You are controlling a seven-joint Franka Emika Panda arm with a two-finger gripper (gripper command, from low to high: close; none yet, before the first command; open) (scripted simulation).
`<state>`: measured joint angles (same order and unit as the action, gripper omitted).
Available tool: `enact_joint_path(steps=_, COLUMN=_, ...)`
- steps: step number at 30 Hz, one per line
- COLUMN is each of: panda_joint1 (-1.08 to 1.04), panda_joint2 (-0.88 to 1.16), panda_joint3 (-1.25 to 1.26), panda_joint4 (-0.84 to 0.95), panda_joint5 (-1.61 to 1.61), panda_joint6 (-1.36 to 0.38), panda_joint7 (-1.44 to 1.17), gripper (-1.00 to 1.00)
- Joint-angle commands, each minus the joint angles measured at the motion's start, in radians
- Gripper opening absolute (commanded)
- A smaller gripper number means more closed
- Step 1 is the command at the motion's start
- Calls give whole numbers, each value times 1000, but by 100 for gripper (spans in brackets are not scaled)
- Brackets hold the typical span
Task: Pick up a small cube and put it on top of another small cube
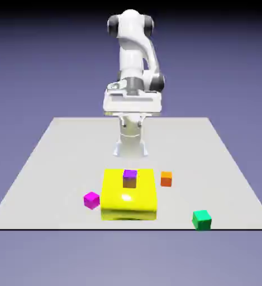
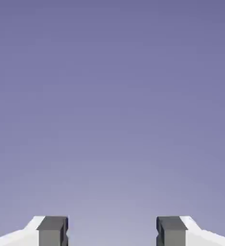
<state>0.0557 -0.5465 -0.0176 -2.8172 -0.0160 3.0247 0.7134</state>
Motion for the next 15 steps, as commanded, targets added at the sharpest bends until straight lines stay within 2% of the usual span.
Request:
enact_joint_path(steps=1, panda_joint1=36, panda_joint2=20, panda_joint3=-15, panda_joint4=-6, panda_joint5=-13, panda_joint6=-10, panda_joint7=-23, gripper=0)
enact_joint_path(steps=15, panda_joint1=544, panda_joint2=293, panda_joint3=-219, panda_joint4=-89, panda_joint5=-199, panda_joint6=-153, panda_joint7=-343, gripper=0)
